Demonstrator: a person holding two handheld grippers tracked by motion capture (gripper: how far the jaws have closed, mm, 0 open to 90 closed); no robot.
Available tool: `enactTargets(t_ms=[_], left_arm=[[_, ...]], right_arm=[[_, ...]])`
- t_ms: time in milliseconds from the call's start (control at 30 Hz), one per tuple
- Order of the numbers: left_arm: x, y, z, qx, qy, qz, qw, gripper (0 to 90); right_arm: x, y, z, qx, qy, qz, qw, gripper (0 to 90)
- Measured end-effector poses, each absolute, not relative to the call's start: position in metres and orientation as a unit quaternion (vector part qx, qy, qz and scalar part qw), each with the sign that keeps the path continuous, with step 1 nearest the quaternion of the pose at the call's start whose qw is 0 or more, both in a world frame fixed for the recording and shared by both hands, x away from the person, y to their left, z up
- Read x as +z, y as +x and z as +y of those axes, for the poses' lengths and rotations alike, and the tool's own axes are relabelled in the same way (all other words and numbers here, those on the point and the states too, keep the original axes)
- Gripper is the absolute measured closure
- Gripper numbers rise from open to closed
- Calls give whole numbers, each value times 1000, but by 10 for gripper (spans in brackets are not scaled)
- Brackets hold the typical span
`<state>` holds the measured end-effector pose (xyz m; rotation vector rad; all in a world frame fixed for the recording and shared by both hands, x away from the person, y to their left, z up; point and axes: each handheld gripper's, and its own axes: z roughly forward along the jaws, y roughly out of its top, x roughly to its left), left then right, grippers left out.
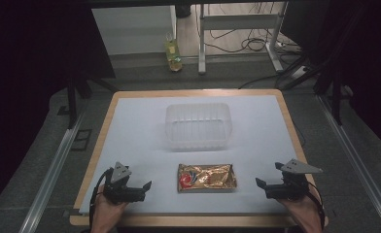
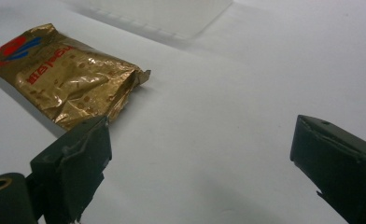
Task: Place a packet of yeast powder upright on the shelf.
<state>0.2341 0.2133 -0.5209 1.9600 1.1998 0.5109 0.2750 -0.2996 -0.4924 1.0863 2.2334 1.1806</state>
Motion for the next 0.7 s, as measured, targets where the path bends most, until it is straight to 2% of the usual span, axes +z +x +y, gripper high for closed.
enactTargets(t_ms=[400,700], left_arm=[[-517,233,214,200,768,469,388,31],[-515,231,214,201,766,465,395,111]], right_arm=[[-494,276,-299,411,386,799,211,14],[-494,276,-301,414,390,796,206,31]])
